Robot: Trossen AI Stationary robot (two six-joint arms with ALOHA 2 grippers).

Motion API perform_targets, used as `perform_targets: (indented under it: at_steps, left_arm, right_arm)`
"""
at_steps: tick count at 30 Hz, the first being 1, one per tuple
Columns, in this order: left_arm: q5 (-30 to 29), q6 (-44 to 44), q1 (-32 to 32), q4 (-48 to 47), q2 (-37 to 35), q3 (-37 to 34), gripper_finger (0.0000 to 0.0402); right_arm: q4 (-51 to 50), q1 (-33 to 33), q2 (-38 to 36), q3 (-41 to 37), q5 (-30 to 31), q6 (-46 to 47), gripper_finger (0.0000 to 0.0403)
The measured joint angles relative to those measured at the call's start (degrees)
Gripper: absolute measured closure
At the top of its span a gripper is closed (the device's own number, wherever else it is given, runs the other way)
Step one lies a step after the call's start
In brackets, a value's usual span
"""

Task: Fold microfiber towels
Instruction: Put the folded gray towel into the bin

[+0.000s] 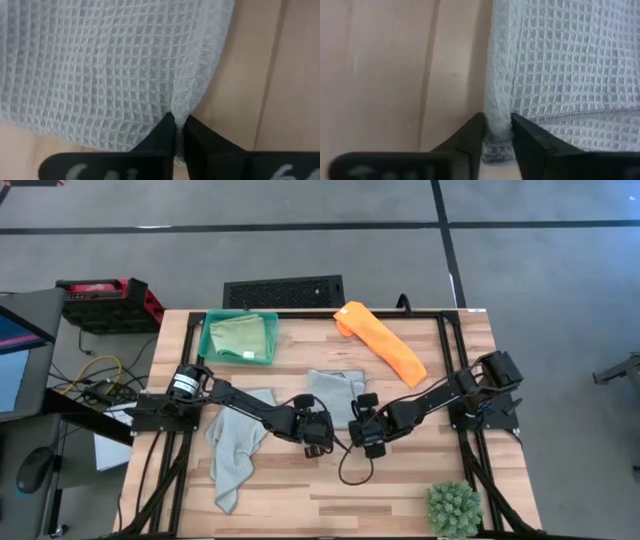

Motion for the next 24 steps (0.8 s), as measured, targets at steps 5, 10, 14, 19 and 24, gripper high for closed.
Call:
perform_targets:
  at_steps: [5,10,14,19,24]
  left_arm:
    - [0.33,-1.86,0.00,-0.02,0.00,0.00,0.0396]
    - [0.84,-3.64,0.03,-0.10,-0.54,-0.03,0.0396]
    - [1.21,-5.39,0.18,-1.21,-3.14,-0.28,0.0398]
    - [-1.69,-7.87,0.00,-6.21,-8.75,-0.30,0.0397]
    - [-10.37,-14.50,-0.12,-16.89,-14.82,-0.15,0.0395]
  right_arm:
    - [-0.24,0.04,0.10,-0.08,0.80,-0.03,0.0380]
    - [-1.59,-0.10,0.30,0.75,3.30,-0.01,0.0386]
    - [-7.22,-0.48,0.62,5.00,6.01,-1.81,0.0396]
    - [-14.24,-2.32,0.48,12.22,13.71,-7.31,0.0392]
    - [-17.13,-6.18,0.01,18.38,16.92,-13.01,0.0397]
